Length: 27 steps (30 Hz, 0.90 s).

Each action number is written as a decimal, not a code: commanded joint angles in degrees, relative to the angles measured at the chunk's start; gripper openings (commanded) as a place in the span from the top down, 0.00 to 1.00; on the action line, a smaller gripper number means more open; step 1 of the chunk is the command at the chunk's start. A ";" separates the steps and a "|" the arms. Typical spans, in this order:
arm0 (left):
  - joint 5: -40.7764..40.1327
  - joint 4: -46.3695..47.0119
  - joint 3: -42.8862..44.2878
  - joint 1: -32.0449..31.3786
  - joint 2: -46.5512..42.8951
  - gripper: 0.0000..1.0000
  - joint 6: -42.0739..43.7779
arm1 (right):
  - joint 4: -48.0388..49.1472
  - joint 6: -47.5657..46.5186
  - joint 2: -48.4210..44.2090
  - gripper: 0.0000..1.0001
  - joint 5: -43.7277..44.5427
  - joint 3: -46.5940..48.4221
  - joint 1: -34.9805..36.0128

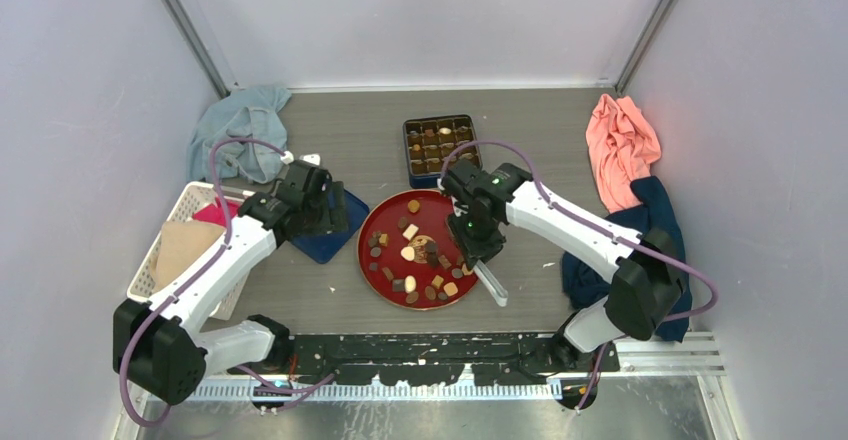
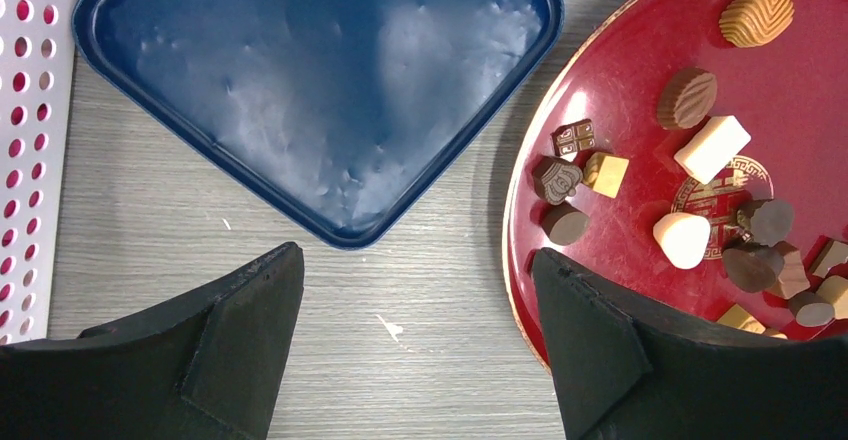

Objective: Pack the chocolate
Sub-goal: Pick up the fake chocolate from the plate.

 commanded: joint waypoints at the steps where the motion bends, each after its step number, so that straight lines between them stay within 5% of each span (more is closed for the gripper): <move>1: 0.04 2.77 0.62 0.32 -0.77 0.15 0.02 | -1.05 3.12 -2.93 0.67 -1.09 -2.22 0.09; 27: 1.03 2.85 0.35 0.32 -0.32 0.15 -0.09 | -4.23 0.61 3.71 0.54 -1.61 -4.00 6.85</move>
